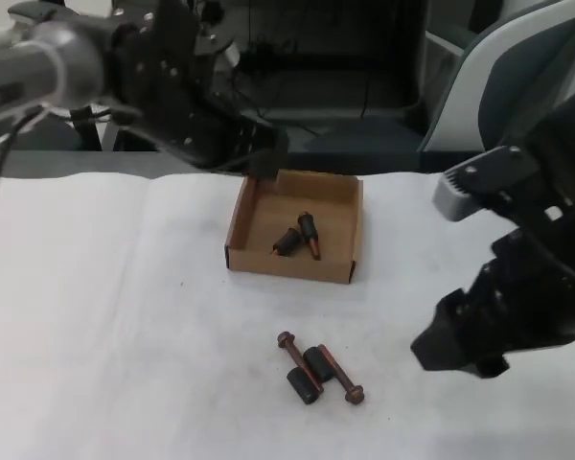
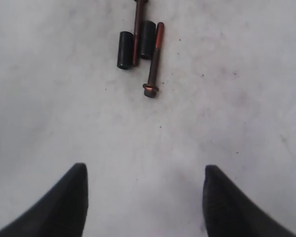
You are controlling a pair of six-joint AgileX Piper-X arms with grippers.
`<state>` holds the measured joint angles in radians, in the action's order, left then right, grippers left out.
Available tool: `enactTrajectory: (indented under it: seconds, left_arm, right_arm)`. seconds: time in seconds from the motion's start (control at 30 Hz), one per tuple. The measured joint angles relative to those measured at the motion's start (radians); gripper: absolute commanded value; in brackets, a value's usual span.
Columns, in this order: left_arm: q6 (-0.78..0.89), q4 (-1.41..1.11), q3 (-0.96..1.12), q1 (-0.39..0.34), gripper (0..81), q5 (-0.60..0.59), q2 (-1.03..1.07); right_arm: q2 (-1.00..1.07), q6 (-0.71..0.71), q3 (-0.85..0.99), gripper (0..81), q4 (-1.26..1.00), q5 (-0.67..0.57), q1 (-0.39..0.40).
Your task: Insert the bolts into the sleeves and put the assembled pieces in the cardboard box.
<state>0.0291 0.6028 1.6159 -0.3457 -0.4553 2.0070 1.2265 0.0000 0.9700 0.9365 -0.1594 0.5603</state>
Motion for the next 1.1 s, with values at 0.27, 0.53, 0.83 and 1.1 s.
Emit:
enactTrajectory:
  seconds: [0.27,0.53,0.83,1.1]
  left_arm:
    - [0.021,0.151,0.251,0.0,1.7,0.028,0.219]
    - [0.056,0.176,0.283,-0.018,1.7,0.035,0.315]
    - [0.063,0.15,0.286,-0.051,58.0,0.042,0.316]
    - [0.099,0.171,0.287,-0.056,60.8,0.042,0.314]
  right_arm:
    - [0.0,-0.006,-0.002,67.2,-0.057,-0.061,-0.062]
    - [0.0,-0.009,-0.002,67.2,-0.078,-0.079,-0.062]
    - [0.0,-0.014,-0.002,67.2,-0.082,-0.079,-0.062]
    - [0.0,-0.014,-0.002,67.2,-0.082,-0.079,-0.062]
